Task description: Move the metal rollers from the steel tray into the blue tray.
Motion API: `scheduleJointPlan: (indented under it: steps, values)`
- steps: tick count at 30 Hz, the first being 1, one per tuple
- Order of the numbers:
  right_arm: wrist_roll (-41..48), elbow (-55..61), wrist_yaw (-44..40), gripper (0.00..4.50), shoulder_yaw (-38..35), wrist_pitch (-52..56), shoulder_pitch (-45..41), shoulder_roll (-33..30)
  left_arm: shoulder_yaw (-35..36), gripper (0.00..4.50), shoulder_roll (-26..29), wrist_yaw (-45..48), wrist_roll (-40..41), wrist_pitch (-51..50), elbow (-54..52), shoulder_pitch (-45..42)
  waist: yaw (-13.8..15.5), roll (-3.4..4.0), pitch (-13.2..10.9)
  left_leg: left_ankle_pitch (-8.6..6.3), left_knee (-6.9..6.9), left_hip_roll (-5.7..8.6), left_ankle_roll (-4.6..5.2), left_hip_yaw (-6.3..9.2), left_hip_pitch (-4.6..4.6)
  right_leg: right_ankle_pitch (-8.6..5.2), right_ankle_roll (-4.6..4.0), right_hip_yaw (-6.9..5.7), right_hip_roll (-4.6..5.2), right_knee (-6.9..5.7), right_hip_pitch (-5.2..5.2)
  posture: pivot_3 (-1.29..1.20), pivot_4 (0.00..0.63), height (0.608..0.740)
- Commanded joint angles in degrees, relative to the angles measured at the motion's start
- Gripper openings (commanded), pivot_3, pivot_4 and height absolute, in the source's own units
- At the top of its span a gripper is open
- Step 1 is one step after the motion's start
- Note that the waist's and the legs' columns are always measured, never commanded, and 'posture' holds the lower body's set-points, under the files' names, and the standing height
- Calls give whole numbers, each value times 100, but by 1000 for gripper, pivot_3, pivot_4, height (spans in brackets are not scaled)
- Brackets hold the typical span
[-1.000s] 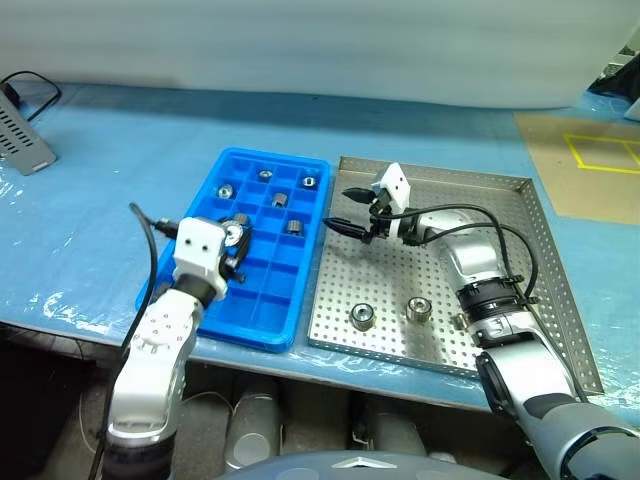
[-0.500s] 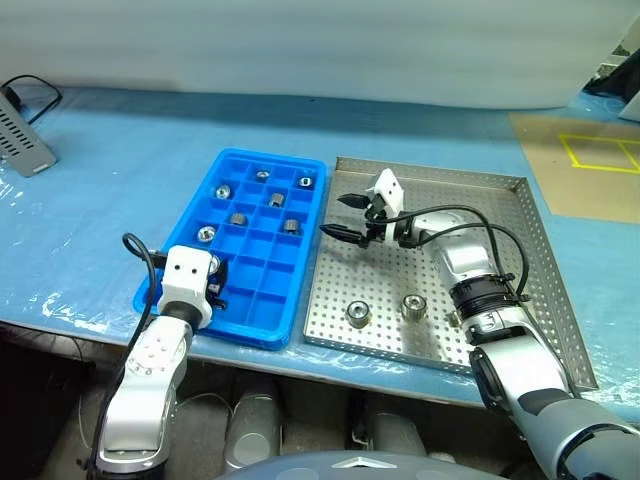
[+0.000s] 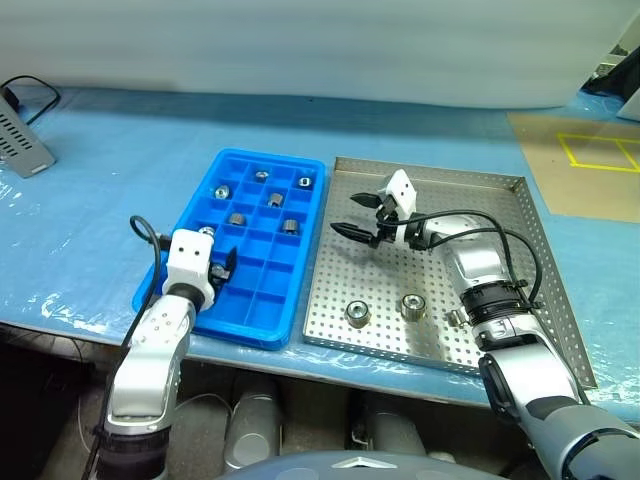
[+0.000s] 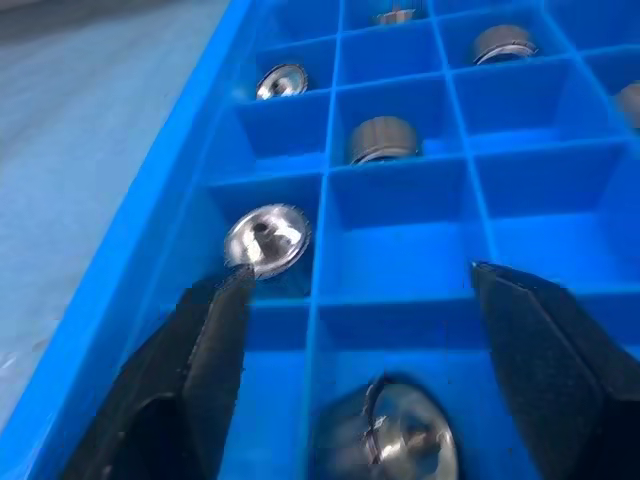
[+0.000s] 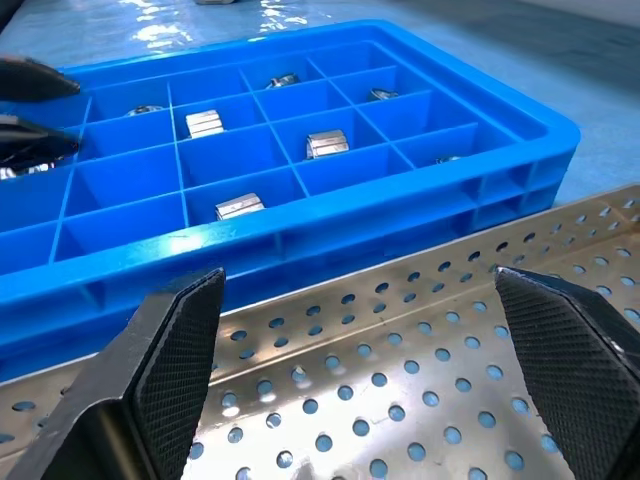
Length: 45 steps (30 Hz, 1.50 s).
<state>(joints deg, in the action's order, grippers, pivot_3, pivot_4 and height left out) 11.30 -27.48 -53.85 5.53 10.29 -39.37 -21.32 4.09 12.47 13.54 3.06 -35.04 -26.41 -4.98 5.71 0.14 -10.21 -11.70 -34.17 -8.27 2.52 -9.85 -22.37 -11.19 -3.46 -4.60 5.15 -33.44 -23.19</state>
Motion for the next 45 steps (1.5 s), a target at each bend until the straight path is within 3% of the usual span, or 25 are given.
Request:
scheduleJointPlan:
  steps: [1, 5, 14, 20, 30, 42, 45]
  values:
    - [139, 795, 168, 4500, -308, 198, 274, -232, -156, 3646, -56, 645, 589, 507, 309, -751, -17, 0, 0, 1, 0, 0, 1, -4, 0, 0, 0, 3, 0, 1, 0, -40, 150, 740]
    - [292, 1800, 447, 4500, -670, 694, 946, -588, -304, 3646, 31, 1569, 1148, 796, 1101, -1450, -97, 0, 1, 0, 2, 1, 23, -22, 2, 0, 1, 17, 1, 4, -1, -149, 150, 740]
    - [851, 3772, 784, 4500, -1488, 1847, 2541, -1276, -844, 3646, 259, 3289, 1654, 1145, 2480, -2500, -621, 1, 1, 0, 12, -1, 28, -36, 24, -2, 5, 32, -4, 14, 3, -313, 150, 740]
    - [1245, 4518, 653, 4500, -1305, 2553, 2901, -1520, -848, 3646, 289, 3604, 1780, 1278, 2593, -2558, -875, 1, 1, -6, 21, -6, 16, -35, 34, -22, 41, 31, -12, 27, 10, -350, 150, 740]
    - [1397, 4635, 349, 4500, -1273, 2899, 3294, -2013, -791, 3646, 434, 3613, 1756, 1415, 2686, -2527, -868, 1, 1, -8, 35, -1, 42, -35, 18, -3, 7, 28, -10, 69, 19, -339, 150, 740]
    - [1403, 4691, -8, 4500, -1689, 2718, 4213, -2748, -867, 3646, 408, 3592, 1722, 1486, 2714, -2496, -816, 0, 1, -3, 54, 0, 43, -36, 30, -23, 42, 25, -11, 75, 22, -352, 150, 740]
    - [1202, 4568, 92, 3899, -1440, 2561, 4163, -2675, -881, 3665, 398, 3578, 1714, 1495, 2722, -2505, -825, 1, 1, -6, 54, 0, 35, -36, 32, -26, 47, 25, -11, 75, 22, -348, 150, 740]
